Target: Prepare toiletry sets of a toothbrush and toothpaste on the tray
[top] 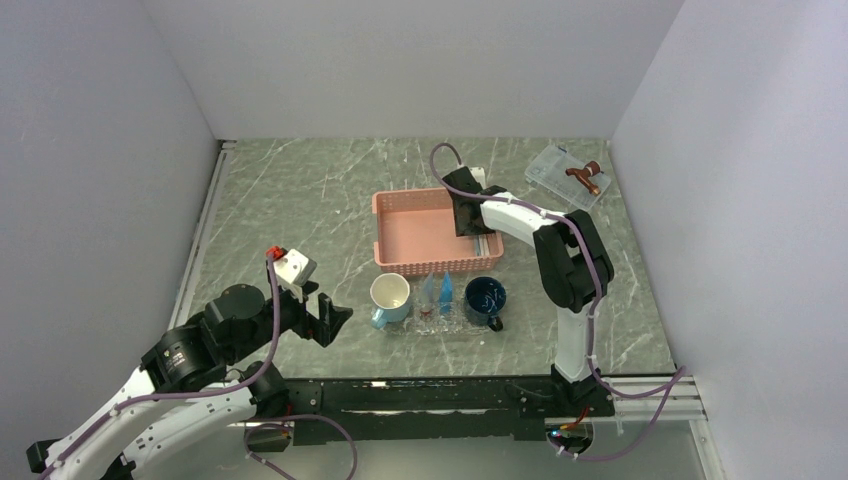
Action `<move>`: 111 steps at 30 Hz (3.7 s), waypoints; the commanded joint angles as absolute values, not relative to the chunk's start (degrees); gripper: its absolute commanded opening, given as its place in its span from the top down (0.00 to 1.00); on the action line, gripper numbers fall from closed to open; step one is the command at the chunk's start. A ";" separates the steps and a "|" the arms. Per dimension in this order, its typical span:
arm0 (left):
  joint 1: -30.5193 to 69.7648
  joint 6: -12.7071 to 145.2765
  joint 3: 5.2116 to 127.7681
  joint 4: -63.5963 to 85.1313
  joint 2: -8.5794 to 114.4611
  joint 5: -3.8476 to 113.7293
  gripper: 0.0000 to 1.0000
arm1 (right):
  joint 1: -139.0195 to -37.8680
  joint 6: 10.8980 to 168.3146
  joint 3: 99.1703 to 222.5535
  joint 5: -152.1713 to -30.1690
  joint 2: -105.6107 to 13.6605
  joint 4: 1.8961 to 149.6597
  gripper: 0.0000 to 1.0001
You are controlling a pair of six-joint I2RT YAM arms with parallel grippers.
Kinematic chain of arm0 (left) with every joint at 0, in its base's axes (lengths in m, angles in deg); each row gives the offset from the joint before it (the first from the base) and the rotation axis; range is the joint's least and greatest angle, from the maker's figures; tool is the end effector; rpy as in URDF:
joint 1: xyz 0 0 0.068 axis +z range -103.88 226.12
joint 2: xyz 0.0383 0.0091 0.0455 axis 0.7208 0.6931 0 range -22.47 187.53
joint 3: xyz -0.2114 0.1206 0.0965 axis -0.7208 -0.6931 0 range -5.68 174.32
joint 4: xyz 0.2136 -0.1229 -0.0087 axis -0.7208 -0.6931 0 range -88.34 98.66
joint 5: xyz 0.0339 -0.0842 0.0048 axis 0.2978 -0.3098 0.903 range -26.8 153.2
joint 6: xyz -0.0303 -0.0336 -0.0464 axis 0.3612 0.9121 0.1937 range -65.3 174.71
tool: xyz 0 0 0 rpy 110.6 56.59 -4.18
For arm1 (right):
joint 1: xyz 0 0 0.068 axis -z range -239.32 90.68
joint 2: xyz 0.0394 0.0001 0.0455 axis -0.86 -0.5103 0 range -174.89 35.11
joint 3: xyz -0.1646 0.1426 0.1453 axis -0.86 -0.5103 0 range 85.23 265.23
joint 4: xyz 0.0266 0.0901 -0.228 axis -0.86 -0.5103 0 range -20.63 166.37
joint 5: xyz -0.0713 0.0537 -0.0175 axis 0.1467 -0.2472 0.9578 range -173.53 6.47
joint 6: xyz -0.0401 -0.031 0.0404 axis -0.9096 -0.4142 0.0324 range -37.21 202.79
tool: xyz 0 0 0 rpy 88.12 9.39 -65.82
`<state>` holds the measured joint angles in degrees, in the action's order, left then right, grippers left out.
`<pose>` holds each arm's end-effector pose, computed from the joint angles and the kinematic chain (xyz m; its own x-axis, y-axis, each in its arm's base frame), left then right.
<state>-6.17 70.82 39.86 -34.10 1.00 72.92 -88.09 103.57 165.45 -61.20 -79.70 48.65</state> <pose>0.0641 -0.0690 0.3120 -0.3972 0.0665 -0.9153 0.5964 0.7768 -0.2023 0.3641 0.1781 0.1551 -0.8287 -0.0806 -0.5538 0.0038 0.9887 -0.1496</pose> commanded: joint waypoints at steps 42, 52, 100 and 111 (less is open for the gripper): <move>-3.13 70.46 40.11 -32.03 1.85 68.80 0.01 | -88.59 100.51 154.77 -70.44 -51.03 61.04 1.00; -2.86 73.79 40.07 -29.59 -0.67 65.12 0.01 | -97.07 102.63 143.48 -74.24 -30.22 69.71 1.00; -2.87 101.48 32.19 8.05 -1.18 42.80 0.17 | -123.56 137.31 135.32 -89.09 -30.88 116.04 1.00; -2.87 103.04 31.59 12.55 -0.58 39.31 0.35 | -124.74 137.29 134.52 -89.76 -32.19 121.68 1.00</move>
<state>-3.15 102.04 31.82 7.98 -1.10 41.73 -124.18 137.42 134.20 -89.20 -32.73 115.46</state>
